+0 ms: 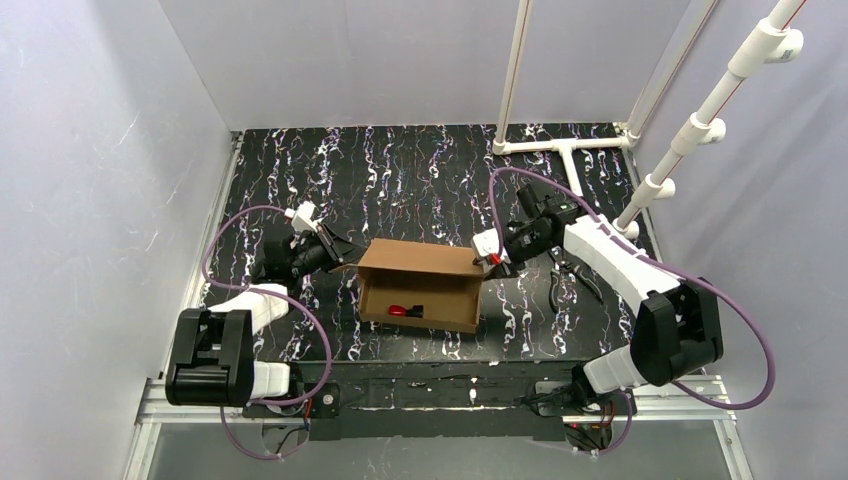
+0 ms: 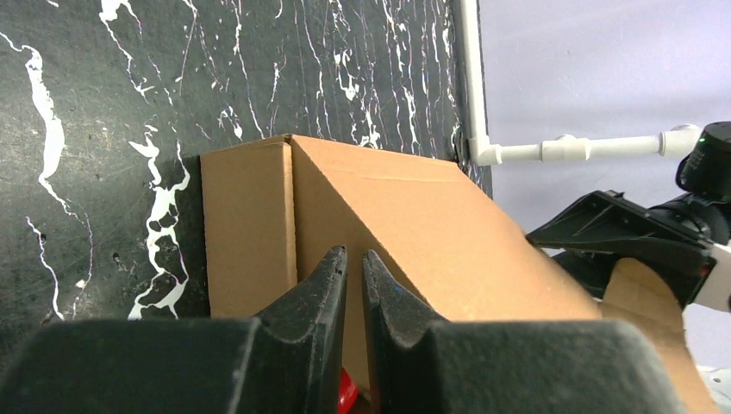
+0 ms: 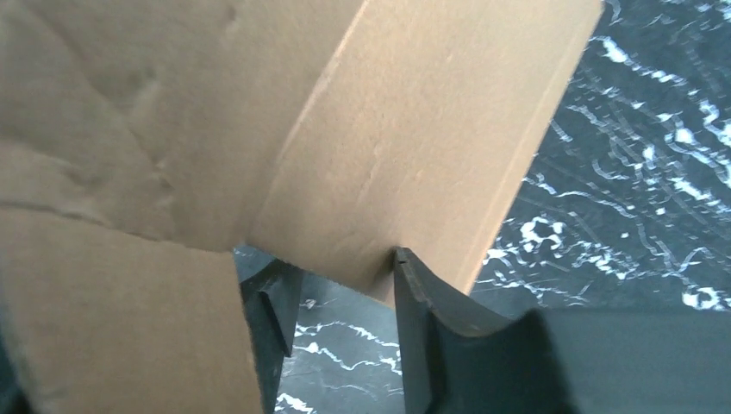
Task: Fold the paper box
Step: Close the paper box at the center of the board.
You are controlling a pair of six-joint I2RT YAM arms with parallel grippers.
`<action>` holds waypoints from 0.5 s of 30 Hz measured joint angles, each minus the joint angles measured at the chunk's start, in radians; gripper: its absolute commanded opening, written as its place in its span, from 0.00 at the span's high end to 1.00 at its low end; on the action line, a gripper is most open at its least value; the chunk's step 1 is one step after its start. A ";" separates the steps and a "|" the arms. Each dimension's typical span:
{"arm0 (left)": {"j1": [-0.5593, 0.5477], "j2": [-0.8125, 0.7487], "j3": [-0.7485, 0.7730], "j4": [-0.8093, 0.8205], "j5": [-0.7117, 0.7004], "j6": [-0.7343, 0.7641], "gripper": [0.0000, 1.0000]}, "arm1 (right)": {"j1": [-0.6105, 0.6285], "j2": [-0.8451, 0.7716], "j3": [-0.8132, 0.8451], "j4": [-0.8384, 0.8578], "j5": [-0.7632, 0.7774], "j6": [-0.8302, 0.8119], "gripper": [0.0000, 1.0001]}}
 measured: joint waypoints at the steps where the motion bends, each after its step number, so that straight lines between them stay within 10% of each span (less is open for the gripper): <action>1: 0.000 -0.005 -0.003 -0.005 0.000 0.000 0.88 | 0.005 0.000 -0.010 -0.003 0.013 0.004 0.39; 15: -0.001 -0.129 -0.011 -0.148 -0.040 0.000 0.85 | 0.006 -0.134 -0.126 -0.054 0.214 0.081 0.05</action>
